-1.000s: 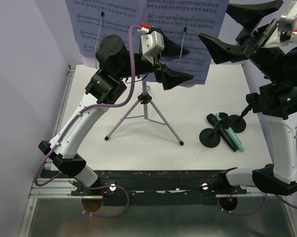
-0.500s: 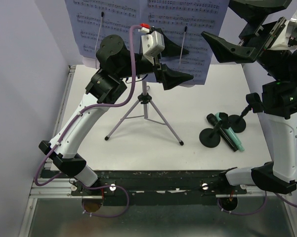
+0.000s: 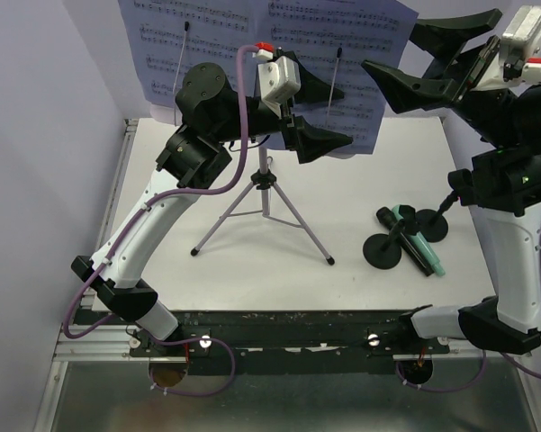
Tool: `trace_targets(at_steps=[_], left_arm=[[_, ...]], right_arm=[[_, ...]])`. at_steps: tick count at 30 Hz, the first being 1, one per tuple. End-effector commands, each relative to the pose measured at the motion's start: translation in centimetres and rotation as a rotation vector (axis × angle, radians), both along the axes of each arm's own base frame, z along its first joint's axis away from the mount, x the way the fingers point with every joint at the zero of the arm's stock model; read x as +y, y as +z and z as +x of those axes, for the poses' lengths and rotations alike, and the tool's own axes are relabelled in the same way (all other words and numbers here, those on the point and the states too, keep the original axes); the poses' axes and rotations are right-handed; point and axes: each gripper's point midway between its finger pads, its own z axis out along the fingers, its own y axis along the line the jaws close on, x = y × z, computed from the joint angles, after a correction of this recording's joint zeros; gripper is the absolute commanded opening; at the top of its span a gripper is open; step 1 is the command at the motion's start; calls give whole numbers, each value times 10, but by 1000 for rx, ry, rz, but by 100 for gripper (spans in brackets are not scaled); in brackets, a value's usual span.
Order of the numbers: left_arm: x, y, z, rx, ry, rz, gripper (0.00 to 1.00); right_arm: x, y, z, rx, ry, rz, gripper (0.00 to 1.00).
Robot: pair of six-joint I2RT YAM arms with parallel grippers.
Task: Pack up the instrument practice props
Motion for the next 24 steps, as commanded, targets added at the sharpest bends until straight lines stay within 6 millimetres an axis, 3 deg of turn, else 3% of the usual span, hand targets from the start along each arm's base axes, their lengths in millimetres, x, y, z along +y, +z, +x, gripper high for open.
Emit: trace_targets(at_steps=[1, 7, 10, 13, 18, 24], left_arm=[[2, 9, -11, -39, -23, -12, 89], [2, 9, -16, -56, -52, -8, 80], [2, 10, -17, -59, -56, -9, 74], [4, 12, -16, -60, -36, -19, 72], [7, 12, -13, -63, -11, -24, 73], [9, 9, -10, -58, 10, -22, 79]], right_arm=[[2, -10, 16, 55, -30, -2, 69], [4, -18, 29, 86, -53, -10, 48], [2, -18, 34, 90, -78, -5, 28], [-6, -12, 43, 88, -141, 27, 0], [-28, 18, 47, 9, -271, 95, 0], [-76, 89, 21, -205, -469, 232, 0]])
